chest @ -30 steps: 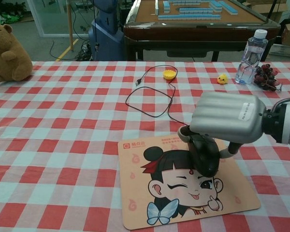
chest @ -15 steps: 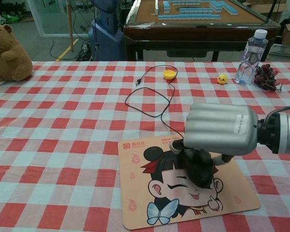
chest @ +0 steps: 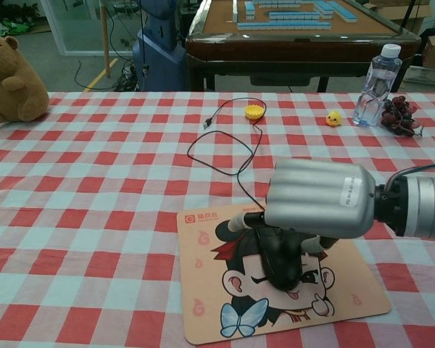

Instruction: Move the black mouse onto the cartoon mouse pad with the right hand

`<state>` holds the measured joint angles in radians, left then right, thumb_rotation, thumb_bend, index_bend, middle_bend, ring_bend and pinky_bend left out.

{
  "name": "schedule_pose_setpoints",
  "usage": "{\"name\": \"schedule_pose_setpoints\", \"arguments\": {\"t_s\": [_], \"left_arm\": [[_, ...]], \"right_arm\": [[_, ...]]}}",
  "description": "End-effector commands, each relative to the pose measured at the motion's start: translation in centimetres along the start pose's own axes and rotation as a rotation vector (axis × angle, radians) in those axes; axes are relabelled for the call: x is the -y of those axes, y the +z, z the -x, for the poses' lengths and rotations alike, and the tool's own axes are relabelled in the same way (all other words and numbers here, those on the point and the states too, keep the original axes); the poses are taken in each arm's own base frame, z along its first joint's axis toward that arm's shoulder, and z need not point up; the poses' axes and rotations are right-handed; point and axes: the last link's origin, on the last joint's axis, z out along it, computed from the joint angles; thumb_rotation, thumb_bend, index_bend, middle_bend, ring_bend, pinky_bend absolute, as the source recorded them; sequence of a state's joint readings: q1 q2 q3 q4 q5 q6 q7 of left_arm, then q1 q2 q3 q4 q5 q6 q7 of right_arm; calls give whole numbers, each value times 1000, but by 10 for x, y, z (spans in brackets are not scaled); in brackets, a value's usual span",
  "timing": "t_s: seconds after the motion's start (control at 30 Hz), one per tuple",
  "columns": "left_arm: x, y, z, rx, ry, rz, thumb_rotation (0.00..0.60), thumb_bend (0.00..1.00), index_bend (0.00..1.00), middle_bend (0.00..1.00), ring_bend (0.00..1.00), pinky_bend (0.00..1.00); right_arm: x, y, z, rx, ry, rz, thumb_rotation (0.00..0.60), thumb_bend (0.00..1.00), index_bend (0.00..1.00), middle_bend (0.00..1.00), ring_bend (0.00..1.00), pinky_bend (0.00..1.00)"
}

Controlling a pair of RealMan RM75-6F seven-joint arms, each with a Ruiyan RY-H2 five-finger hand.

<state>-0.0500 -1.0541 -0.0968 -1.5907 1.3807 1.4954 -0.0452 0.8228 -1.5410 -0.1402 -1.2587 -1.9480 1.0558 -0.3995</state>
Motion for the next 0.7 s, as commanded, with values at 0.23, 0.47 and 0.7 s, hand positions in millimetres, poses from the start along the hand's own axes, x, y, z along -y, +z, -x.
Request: {"name": "schedule_pose_setpoints", "arguments": {"t_s": [0.23, 0.47, 0.7], "left_arm": [[-1, 0, 0, 2, 1, 5, 600, 178, 490, 525, 438, 596], [-5, -1, 3, 10, 7, 21, 600, 178, 490, 525, 438, 596], [-14, -3, 5, 19, 5, 55, 600, 178, 491, 525, 439, 597]], "right_arm": [[-10, -16, -11, -27, 18, 93, 600, 0, 150, 989, 862, 1000], [-22, -61, -26, 81, 66, 271, 600, 0, 348, 836, 744, 1000], [-33, -114, -42, 165, 110, 544, 600, 0, 376, 756, 678, 897]]}}
